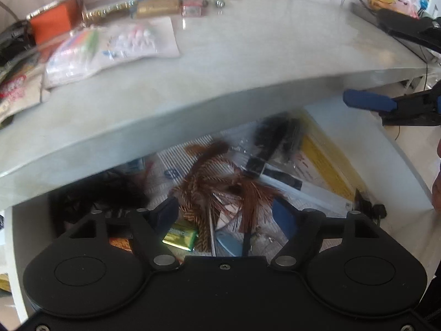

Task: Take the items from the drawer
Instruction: 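Lower the open left gripper into the drawer over the brown tassel cord, then grasp the brown tassel cord and lift it with the left gripper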

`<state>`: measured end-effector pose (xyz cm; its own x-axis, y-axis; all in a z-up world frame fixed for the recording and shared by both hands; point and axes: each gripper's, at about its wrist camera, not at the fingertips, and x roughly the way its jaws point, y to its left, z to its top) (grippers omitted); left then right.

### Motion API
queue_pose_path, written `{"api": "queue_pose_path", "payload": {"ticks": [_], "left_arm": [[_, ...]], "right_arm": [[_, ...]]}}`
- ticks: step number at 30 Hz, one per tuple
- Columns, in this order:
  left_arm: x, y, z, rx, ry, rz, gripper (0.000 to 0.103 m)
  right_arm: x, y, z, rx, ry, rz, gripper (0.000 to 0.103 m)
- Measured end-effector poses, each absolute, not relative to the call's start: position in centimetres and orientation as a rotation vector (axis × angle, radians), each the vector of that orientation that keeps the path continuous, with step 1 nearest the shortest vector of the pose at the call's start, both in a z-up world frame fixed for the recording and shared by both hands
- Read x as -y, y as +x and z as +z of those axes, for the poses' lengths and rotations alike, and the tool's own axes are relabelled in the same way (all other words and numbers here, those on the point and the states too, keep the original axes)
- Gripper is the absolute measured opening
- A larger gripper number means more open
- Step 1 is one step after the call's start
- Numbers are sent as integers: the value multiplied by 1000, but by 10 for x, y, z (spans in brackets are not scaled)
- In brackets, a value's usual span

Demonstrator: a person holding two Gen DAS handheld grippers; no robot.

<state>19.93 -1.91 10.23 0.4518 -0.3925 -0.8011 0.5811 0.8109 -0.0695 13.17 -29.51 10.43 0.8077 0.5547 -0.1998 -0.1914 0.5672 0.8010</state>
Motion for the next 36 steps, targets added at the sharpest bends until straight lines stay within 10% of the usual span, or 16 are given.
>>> {"api": "queue_pose_path", "payload": {"ticks": [36], "left_arm": [[11, 249, 68, -980, 61, -430, 66]], "right_arm": [[293, 140, 99, -521, 870, 488, 103]]}}
